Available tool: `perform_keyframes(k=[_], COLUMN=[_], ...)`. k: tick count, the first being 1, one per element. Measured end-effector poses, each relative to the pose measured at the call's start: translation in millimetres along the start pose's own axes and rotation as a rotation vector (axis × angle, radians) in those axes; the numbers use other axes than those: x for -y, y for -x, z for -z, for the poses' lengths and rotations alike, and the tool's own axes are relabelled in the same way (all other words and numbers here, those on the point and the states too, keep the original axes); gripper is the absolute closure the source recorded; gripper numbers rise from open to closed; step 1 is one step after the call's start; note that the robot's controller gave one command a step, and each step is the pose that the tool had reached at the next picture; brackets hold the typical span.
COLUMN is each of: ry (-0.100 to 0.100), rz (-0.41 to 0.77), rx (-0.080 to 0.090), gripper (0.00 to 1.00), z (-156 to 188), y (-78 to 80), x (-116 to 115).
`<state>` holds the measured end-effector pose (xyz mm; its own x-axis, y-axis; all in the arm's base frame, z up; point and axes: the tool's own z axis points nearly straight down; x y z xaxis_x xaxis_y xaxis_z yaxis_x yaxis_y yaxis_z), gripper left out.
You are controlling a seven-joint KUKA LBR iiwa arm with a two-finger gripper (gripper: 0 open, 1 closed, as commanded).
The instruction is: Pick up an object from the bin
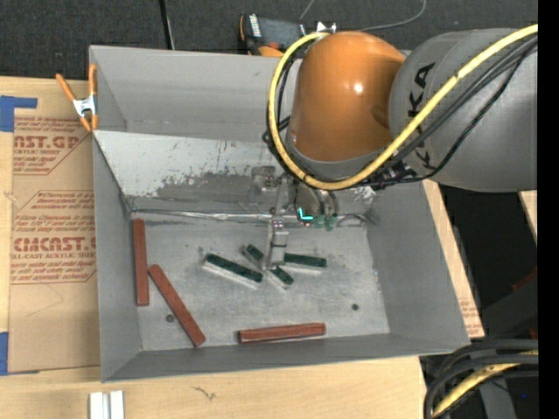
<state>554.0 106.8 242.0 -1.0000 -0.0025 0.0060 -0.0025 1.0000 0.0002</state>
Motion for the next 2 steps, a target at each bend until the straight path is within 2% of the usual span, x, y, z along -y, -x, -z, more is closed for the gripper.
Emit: perform_keyframes(k=[1,2], ry=[-0.001,0.001], rz=[0.274,0.284], rx=[0.001,0.008], gripper=[0.00,0.00], z=[-145,-174], y=[-6.3,16.2], x=[19,-8])
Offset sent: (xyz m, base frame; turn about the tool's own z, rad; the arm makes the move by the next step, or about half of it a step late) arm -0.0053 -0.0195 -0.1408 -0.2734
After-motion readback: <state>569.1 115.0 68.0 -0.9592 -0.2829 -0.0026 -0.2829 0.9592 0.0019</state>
